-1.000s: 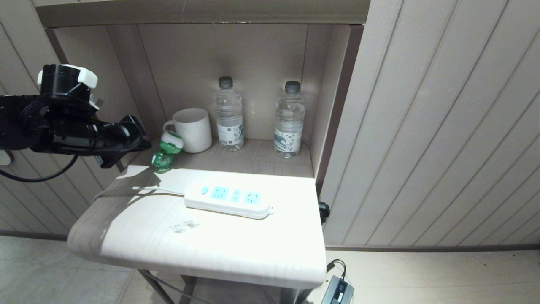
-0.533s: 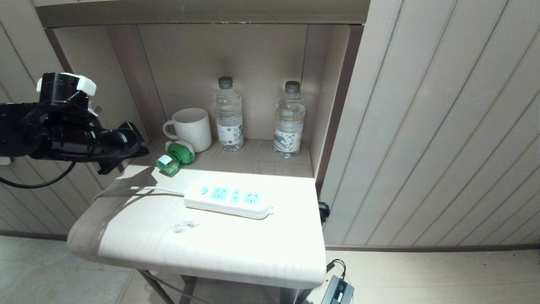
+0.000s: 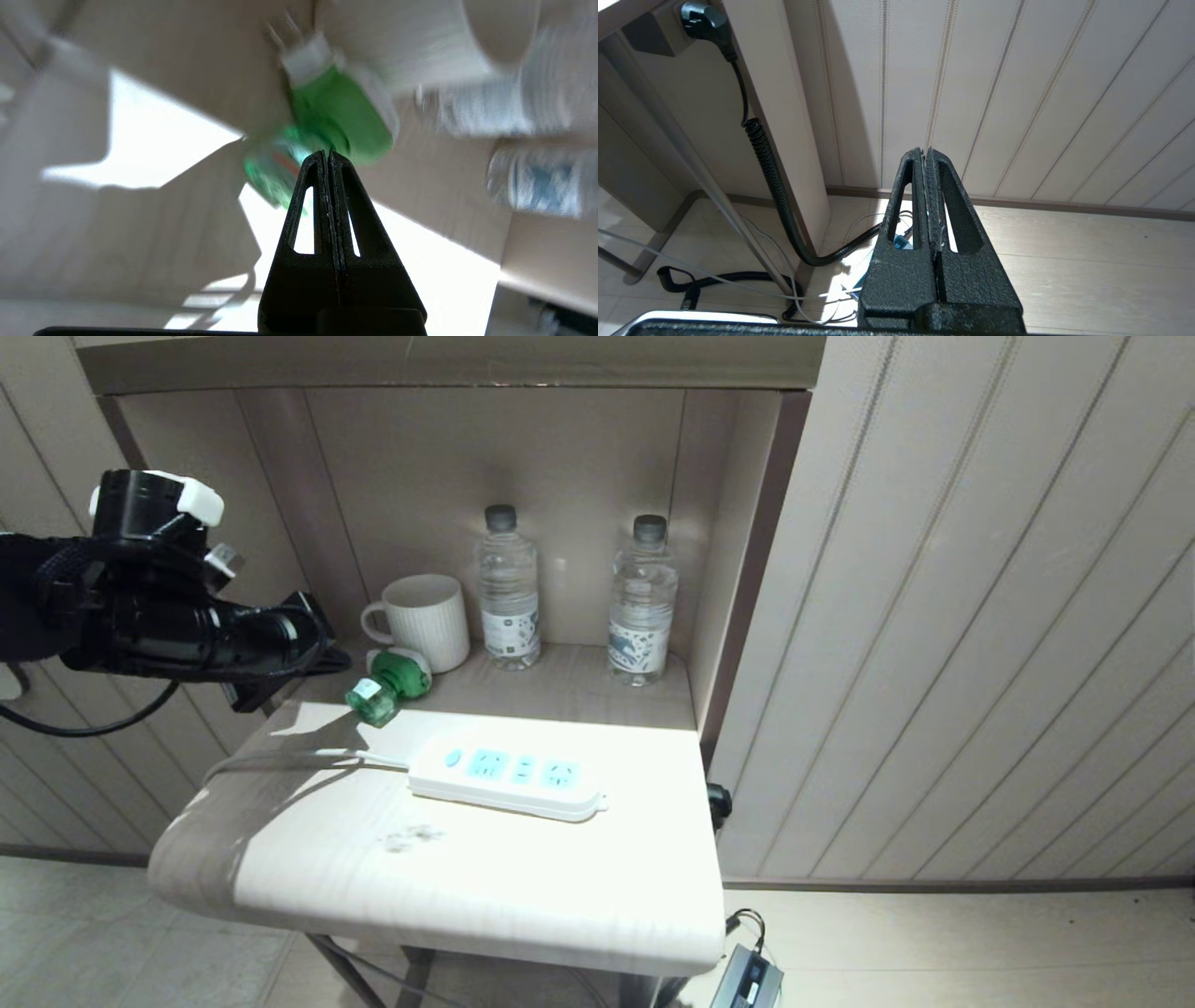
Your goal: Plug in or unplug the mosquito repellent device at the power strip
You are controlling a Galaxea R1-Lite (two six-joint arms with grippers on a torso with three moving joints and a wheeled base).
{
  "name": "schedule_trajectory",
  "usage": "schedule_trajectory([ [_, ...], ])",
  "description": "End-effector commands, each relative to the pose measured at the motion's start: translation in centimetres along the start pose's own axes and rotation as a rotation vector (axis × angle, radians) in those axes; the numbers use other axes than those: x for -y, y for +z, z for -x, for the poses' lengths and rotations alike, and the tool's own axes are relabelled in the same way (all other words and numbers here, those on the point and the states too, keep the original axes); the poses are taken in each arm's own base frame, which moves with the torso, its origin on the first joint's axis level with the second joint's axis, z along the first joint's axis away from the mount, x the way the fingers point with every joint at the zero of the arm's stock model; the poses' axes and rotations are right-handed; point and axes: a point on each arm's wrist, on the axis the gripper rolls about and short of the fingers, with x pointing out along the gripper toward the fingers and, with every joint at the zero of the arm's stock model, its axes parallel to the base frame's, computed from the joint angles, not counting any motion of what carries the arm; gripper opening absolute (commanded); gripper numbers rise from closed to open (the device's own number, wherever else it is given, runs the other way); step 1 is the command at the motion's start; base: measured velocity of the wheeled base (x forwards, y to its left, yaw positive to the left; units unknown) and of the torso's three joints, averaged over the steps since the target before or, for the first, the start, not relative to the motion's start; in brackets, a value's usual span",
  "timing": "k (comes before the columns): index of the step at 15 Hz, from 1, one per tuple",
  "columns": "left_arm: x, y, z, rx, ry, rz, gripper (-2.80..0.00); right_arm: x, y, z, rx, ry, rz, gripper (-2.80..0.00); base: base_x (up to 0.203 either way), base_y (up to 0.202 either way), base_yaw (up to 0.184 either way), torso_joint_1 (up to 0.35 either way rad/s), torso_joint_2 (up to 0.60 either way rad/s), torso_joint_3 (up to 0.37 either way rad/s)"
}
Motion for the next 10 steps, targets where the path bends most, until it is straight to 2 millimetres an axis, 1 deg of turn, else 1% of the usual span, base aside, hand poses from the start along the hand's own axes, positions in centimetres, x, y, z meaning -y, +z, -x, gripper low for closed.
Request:
schedule_trajectory([
  [1, 1.2, -0.2, 0.4, -0.050, 0.016, -0.033, -2.80, 0.0, 0.0, 0.0, -0.001, 0.001, 0.000, -2.80, 0.000, 0.000, 0.000, 0.000, 0.00, 0.000],
  [2, 1.3, -0.3, 0.6, -0.073, 0.040, -0.071, -2.80, 0.0, 0.0, 0.0, -0.001, 0.001, 0.000, -2.80, 0.000, 0.000, 0.000, 0.000, 0.00, 0.000],
  [3, 1.2, -0.5, 0.7, -0.098, 0.068, -0.114, 0.00, 0.0, 0.0, 0.0, -0.001, 0.001, 0.000, -2.80, 0.000, 0.000, 0.000, 0.000, 0.00, 0.000],
  [6, 0.8, -0.7, 1.1, -0.091, 0.139, -0.174, 0.00, 0.0, 0.0, 0.0, -0.001, 0.003, 0.000, -2.80, 0.000, 0.000, 0.000, 0.000, 0.00, 0.000],
  [7, 0.6, -0.8, 1.1, -0.090, 0.169, -0.238, 0.00, 0.0, 0.0, 0.0, -0.001, 0.001, 0.000, -2.80, 0.000, 0.000, 0.000, 0.000, 0.00, 0.000],
  [10, 0.3, -0.7, 0.7, -0.073, 0.239, -0.338, 0.00, 0.0, 0.0, 0.0, -0.001, 0.003, 0.000, -2.80, 0.000, 0.000, 0.000, 0.000, 0.00, 0.000],
])
